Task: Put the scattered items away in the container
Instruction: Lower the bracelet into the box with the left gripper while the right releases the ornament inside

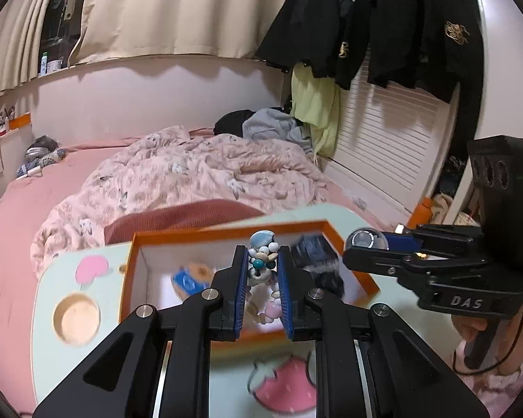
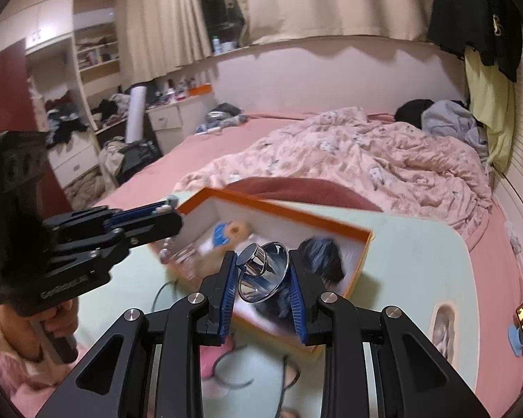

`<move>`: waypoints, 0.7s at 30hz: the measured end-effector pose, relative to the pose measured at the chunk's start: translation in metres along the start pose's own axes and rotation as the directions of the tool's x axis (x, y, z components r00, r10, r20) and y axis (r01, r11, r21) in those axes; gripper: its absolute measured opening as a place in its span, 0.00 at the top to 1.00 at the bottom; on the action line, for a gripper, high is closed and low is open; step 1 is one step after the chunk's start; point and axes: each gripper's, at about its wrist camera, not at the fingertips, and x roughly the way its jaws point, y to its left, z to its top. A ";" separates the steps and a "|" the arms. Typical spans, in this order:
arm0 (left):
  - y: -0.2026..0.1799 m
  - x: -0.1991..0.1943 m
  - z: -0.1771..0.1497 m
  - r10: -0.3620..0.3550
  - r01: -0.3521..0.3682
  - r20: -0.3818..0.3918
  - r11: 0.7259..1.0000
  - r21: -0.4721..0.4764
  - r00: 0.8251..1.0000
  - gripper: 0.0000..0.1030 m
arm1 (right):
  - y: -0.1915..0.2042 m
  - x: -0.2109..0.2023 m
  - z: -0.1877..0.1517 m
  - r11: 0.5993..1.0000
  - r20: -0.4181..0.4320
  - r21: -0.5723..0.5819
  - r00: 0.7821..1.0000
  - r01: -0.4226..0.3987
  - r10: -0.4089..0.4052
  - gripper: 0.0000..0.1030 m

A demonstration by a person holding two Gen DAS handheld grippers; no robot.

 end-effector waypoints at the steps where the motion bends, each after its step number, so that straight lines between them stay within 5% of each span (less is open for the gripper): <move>1: 0.003 0.006 0.004 0.008 -0.008 -0.006 1.000 -0.004 1.000 0.83 | -0.002 0.005 0.004 1.000 -0.006 0.008 1.000 -0.005 0.005 0.74; 5: 0.015 0.032 0.012 0.012 -0.014 -0.039 0.999 -0.047 0.999 0.81 | -0.008 0.031 0.013 0.998 -0.044 0.054 0.998 -0.032 0.034 0.74; 8: 0.028 0.042 0.012 0.060 -0.062 -0.024 0.993 -0.103 0.998 0.52 | -0.014 0.051 0.019 0.997 -0.065 0.075 0.997 -0.036 0.041 0.71; 9: 0.031 0.043 0.011 0.067 -0.069 -0.019 0.991 -0.113 0.998 0.38 | -0.016 0.056 0.021 0.995 -0.069 0.088 0.997 -0.037 0.043 0.67; 10: 0.033 0.042 0.009 0.064 -0.065 -0.012 0.990 -0.124 0.998 0.35 | -0.020 0.060 0.022 0.994 -0.065 0.107 0.997 -0.033 0.040 0.58; 15: 0.038 0.031 0.000 0.052 -0.055 -0.022 0.989 -0.138 0.998 0.35 | -0.030 0.055 0.022 0.986 -0.040 0.166 0.998 -0.036 0.043 0.53; 21: 0.024 0.008 -0.018 0.052 -0.057 -0.058 0.994 -0.093 0.997 0.34 | -0.013 0.026 0.003 0.994 -0.019 0.107 1.000 0.002 0.000 0.53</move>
